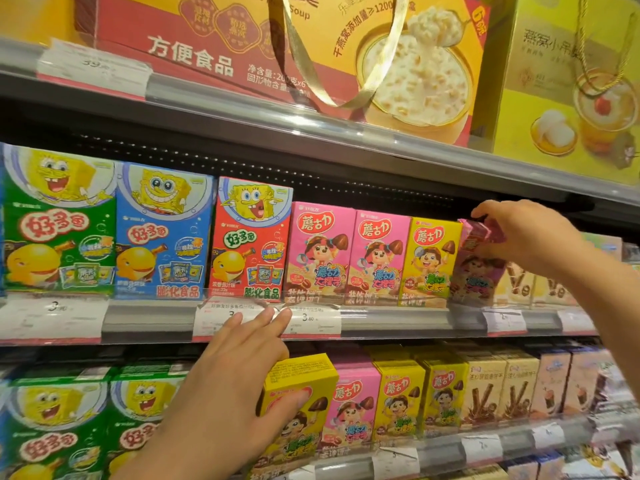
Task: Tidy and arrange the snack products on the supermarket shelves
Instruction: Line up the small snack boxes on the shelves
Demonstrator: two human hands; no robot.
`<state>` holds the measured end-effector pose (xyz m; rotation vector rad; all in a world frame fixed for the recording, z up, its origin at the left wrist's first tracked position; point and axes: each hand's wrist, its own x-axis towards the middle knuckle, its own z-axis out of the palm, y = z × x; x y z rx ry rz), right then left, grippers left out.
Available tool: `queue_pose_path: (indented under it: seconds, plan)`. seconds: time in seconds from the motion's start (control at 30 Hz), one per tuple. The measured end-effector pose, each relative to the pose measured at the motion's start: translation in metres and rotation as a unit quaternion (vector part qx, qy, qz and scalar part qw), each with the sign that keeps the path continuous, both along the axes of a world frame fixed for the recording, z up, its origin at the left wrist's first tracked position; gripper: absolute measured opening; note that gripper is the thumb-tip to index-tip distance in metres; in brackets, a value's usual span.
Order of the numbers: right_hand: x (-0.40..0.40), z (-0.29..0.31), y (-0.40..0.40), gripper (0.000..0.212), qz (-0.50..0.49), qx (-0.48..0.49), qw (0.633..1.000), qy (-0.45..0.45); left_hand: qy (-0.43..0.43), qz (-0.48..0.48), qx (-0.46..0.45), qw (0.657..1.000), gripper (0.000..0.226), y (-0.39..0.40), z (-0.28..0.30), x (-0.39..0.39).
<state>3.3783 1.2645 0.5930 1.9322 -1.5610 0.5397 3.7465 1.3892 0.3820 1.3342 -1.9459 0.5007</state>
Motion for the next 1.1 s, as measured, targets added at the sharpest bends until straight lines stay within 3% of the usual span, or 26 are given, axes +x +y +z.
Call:
queue_pose_path:
  seconds: [0.2,0.37,0.47,0.63,0.73,0.9,1.1]
  plan:
    - [-0.020,0.011,0.023,0.045,0.036,-0.026,0.998,-0.043,-0.016,0.004,-0.006,1.000,0.040,0.000,-0.001,0.001]
    - [-0.062,-0.008,0.055,0.055,0.095,-0.034,0.977,-0.187,-0.013,-0.003,0.001,1.000,0.041,0.000,-0.002,0.001]
    - [-0.097,-0.047,0.071,0.071,0.153,-0.008,0.961,-0.231,-0.015,-0.009,0.005,1.000,0.044,0.000,-0.004,0.001]
    - [-0.052,-0.131,0.102,0.048,0.221,0.110,0.927,-0.284,-0.049,-0.011,0.015,0.999,0.044,0.003,-0.009,0.000]
    - [-0.027,-0.183,0.101,0.047,0.259,0.162,0.907,-0.290,-0.016,-0.035,0.005,0.999,0.042,0.017,-0.028,-0.005]
    - [0.012,-0.259,0.094,0.042,0.306,0.177,0.873,-0.336,0.076,-0.052,0.033,0.995,0.038,0.042,-0.093,-0.006]
    - [0.067,-0.308,0.089,0.043,0.359,0.147,0.846,-0.367,0.051,0.014,0.087,0.995,0.041,0.050,-0.161,0.015]
